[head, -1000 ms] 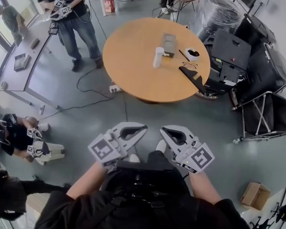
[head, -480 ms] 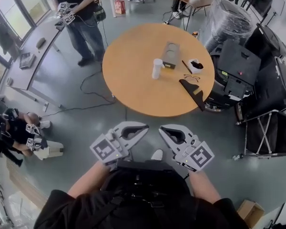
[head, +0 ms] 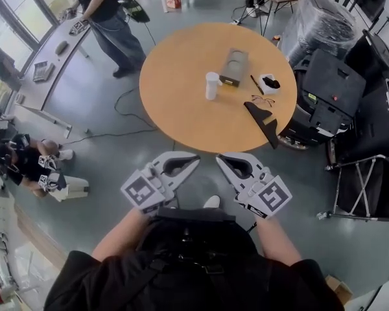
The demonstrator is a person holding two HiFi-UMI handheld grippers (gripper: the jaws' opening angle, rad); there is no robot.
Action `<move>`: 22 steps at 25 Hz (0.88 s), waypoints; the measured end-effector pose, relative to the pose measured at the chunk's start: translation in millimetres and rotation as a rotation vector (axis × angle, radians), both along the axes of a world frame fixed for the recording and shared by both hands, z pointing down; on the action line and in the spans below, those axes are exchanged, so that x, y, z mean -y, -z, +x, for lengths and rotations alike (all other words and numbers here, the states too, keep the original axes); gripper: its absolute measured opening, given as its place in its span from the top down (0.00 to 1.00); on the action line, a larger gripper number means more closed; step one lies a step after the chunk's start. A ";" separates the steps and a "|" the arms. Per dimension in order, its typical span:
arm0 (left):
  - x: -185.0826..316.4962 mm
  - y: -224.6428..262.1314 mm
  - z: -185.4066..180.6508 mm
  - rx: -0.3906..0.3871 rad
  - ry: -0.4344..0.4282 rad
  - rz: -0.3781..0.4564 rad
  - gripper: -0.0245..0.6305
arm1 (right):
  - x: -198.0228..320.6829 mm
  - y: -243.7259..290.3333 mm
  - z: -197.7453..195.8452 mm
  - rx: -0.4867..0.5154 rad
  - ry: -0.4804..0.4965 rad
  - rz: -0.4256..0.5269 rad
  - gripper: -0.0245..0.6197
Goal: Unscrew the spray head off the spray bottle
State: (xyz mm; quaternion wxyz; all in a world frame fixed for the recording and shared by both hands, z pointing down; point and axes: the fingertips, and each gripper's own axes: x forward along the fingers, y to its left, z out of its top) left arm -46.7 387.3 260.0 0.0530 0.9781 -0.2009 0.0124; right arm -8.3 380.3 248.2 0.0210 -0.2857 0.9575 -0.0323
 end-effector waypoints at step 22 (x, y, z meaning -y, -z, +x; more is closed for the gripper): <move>88.7 -18.9 22.5 0.001 -0.019 -0.007 0.94 | 87.8 -14.3 19.1 0.026 -0.020 -0.014 0.98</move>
